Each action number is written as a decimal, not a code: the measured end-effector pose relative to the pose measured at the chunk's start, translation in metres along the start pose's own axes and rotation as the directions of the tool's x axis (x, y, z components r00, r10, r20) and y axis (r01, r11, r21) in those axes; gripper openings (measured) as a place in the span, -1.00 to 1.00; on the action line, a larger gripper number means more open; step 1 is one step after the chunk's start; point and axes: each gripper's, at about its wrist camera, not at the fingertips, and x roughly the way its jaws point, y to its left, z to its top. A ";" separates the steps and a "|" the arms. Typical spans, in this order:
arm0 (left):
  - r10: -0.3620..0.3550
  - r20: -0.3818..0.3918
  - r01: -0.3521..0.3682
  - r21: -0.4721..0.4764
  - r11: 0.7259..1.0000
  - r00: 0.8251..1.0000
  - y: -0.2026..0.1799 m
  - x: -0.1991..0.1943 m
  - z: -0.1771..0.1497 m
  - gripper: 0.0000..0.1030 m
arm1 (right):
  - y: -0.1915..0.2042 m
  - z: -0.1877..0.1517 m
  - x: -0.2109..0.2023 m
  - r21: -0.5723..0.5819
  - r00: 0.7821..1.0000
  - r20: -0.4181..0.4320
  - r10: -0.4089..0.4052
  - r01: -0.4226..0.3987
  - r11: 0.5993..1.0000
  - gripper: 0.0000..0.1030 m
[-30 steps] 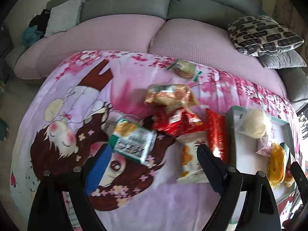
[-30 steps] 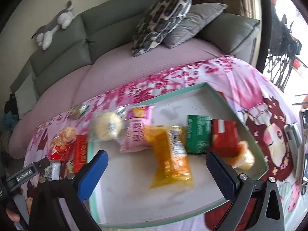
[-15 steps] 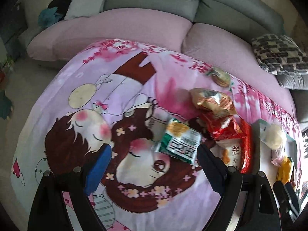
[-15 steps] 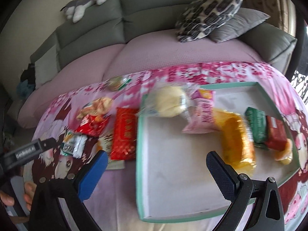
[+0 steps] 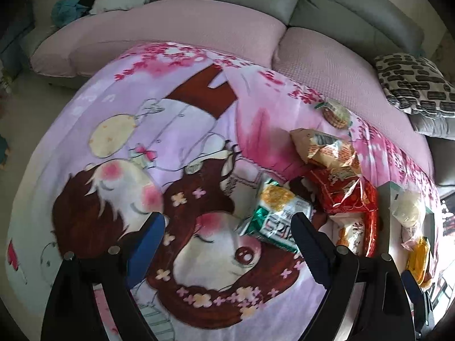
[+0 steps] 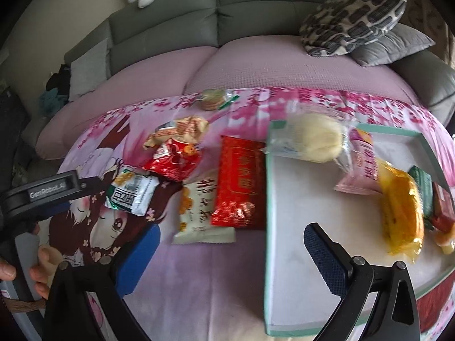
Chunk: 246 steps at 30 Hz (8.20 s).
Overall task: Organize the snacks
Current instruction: 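Move both grippers back to the pile toward the green-and-white packet, then grasp the green-and-white packet with the left gripper, then hold the green packet with the left gripper while the right grasps the white red-lettered packet, then carry the green packet with the left gripper while the right carries the white packet into the tray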
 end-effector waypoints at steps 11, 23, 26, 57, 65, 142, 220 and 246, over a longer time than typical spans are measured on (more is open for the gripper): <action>-0.062 -0.071 0.067 0.060 0.996 0.995 -0.023 0.029 0.005 0.75 | -0.004 0.012 0.021 0.012 0.999 -0.035 -0.035 0.035 0.999 0.53; -0.058 -0.102 0.066 0.074 0.995 0.993 -0.037 0.048 0.000 0.55 | 0.002 0.017 0.027 -0.004 0.998 -0.040 -0.050 0.050 0.999 0.27; -0.056 -0.097 0.064 0.089 0.994 0.994 -0.043 0.048 0.000 0.36 | -0.002 0.017 0.025 0.006 0.998 -0.033 -0.045 0.045 0.999 0.20; 0.047 -0.099 -0.054 -0.067 0.996 0.994 0.012 0.035 -0.002 0.14 | 0.038 0.016 0.027 -0.103 0.998 -0.044 0.039 -0.043 0.994 -0.01; 0.025 -0.103 -0.034 -0.085 0.996 0.994 0.012 0.037 -0.001 0.14 | 0.052 0.011 0.047 -0.119 0.994 -0.100 0.051 -0.063 0.991 -0.01; -0.100 -0.122 0.085 -0.126 0.988 0.988 0.017 0.025 -0.005 0.14 | 0.052 0.031 0.087 -0.171 0.984 -0.165 0.062 -0.091 0.981 0.38; -0.085 0.104 0.073 0.107 0.992 0.991 -0.093 -0.056 -0.017 0.10 | -0.100 0.035 -0.049 0.277 0.994 0.107 0.005 -0.035 0.960 0.05; -0.146 -0.065 0.159 0.390 0.907 0.987 -0.251 -0.008 -0.053 0.11 | -0.219 0.033 -0.057 0.437 0.974 0.179 -0.137 0.045 0.898 0.05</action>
